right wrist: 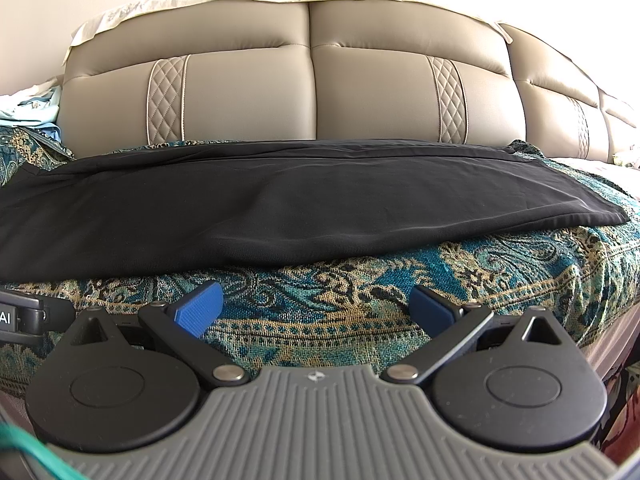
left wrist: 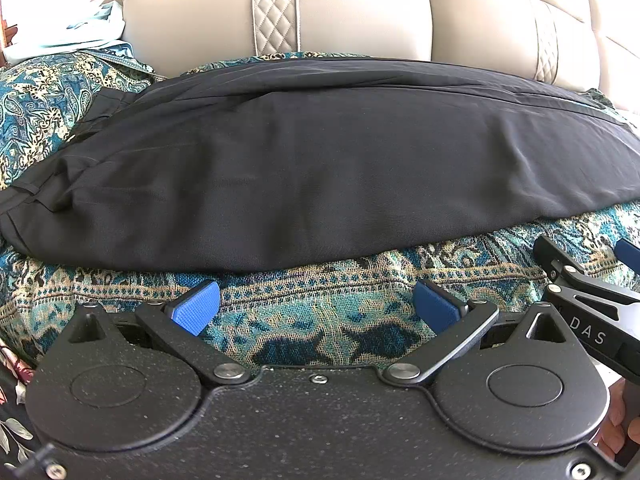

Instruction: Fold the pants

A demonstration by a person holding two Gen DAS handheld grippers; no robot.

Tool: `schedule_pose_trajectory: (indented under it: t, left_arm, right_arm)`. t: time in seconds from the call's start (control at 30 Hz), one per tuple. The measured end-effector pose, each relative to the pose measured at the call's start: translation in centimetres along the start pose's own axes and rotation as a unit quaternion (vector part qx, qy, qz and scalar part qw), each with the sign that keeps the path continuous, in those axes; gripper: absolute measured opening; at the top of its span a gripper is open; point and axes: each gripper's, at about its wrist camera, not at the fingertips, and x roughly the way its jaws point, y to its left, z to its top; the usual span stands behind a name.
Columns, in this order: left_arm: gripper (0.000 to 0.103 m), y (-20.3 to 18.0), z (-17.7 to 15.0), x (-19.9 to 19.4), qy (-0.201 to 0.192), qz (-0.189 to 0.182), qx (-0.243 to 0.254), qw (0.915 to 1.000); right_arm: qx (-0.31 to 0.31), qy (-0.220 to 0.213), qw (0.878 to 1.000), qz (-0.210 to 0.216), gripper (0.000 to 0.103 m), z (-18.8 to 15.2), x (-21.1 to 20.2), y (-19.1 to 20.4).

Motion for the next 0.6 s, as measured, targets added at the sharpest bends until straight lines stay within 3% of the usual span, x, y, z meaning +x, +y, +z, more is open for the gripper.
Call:
schedule_pose_trajectory:
  t: [0.6]
  left_arm:
    - [0.103,0.00,0.00,-0.01,0.000,0.000,0.000,1.0000]
  right_arm:
    - [0.000,0.000,1.000,0.000,0.103,0.13,-0.10,-0.09]
